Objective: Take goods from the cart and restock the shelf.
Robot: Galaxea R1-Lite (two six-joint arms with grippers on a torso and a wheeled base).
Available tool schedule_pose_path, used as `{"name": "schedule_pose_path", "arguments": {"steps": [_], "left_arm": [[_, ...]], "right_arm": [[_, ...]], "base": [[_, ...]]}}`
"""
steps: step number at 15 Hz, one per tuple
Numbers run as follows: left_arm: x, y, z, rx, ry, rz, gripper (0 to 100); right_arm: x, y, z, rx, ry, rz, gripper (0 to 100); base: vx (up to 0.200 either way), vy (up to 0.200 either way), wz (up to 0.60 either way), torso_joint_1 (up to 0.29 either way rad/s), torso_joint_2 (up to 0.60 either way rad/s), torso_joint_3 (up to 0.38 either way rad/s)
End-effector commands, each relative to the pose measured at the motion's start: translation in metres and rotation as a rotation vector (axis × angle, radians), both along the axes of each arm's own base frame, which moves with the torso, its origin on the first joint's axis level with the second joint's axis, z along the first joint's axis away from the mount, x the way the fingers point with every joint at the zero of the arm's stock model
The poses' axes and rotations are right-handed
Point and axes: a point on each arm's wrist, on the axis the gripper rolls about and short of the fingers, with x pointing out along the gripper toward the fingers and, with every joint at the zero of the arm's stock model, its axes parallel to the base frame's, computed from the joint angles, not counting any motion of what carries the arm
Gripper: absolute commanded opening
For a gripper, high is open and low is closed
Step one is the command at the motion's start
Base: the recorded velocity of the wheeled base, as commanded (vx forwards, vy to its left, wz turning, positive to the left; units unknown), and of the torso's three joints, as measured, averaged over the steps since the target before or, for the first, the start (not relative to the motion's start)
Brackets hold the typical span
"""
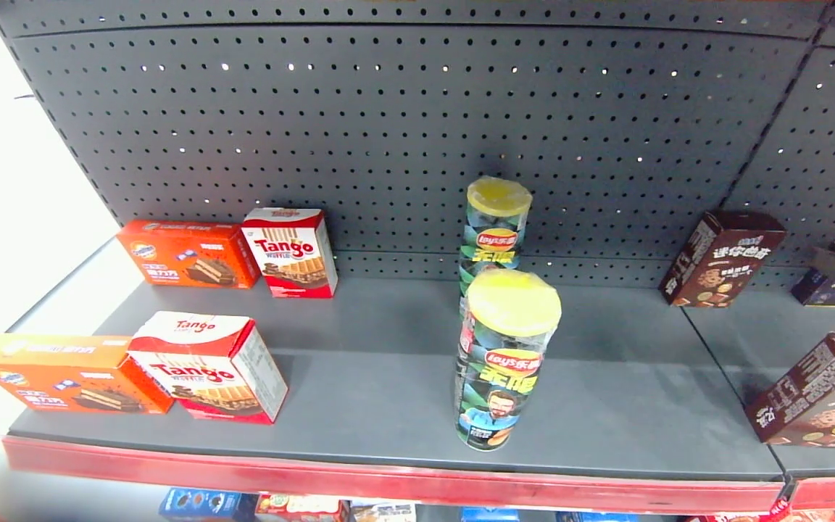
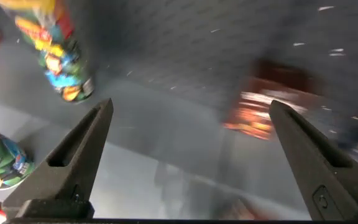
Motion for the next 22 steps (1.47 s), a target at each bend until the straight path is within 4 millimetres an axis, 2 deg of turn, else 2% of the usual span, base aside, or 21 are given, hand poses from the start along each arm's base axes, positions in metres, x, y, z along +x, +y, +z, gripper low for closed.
{"name": "schedule_pose_path", "arguments": {"steps": [1, 2, 3, 4, 5, 6, 8, 10, 13, 16, 22], "left_arm": [[0.0, 0.0, 0.0, 0.001, 0.001, 0.0, 100], [0.0, 0.0, 0.0, 0.001, 0.001, -0.001, 100], [0.0, 0.0, 0.0, 0.001, 0.001, -0.003, 100], [0.0, 0.0, 0.0, 0.001, 0.001, -0.003, 100], [0.0, 0.0, 0.0, 0.001, 0.001, -0.003, 100], [0.0, 0.0, 0.0, 0.001, 0.001, -0.003, 100], [0.0, 0.0, 0.0, 0.001, 0.002, -0.003, 100], [0.0, 0.0, 0.0, 0.0, 0.002, -0.001, 100], [0.0, 0.0, 0.0, 0.0, 0.002, -0.001, 100], [0.0, 0.0, 0.0, 0.0, 0.002, -0.001, 100], [0.0, 0.0, 0.0, -0.002, 0.002, -0.001, 100]], "right_arm": [[-0.095, -0.017, -0.056, 0.023, -0.136, -0.063, 100], [-0.111, -0.019, -0.081, 0.026, -0.121, -0.061, 100], [-0.118, -0.02, -0.094, 0.031, -0.106, -0.061, 100], [-0.129, -0.021, -0.125, 0.095, -0.042, -0.056, 100], [-0.133, -0.022, -0.142, 0.133, -0.015, -0.061, 100], [-0.132, -0.022, -0.161, 0.165, 0.02, -0.068, 100], [-0.124, -0.022, -0.178, 0.179, 0.024, -0.114, 100], [-0.122, -0.022, -0.2, 0.136, 0.157, -0.134, 100], [-0.122, -0.022, -0.2, 0.138, 0.145, -0.134, 100], [-0.121, -0.019, -0.199, 0.148, 0.151, -0.306, 100], [-0.126, -0.019, -0.2, 0.166, 0.096, -0.148, 100]], "base": [[0.0, 0.0, 0.0, 0.0, 0.0, 0.0], [0.0, 0.0, 0.0, 0.0, 0.0, 0.0], [0.0, 0.0, 0.0, 0.0, 0.0, 0.0], [0.0, 0.0, 0.0, 0.0, 0.0, 0.0], [0.0, 0.0, 0.0, 0.0, 0.0, 0.0], [0.0, 0.0, 0.0, 0.0, 0.0, 0.0], [0.0, 0.0, 0.0, 0.0, 0.0, 0.0], [0.0, 0.0, 0.0, 0.0, 0.0, 0.0], [0.0, 0.0, 0.0, 0.0, 0.0, 0.0], [0.0, 0.0, 0.0, 0.0, 0.0, 0.0], [0.0, 0.0, 0.0, 0.0, 0.0, 0.0]]}}
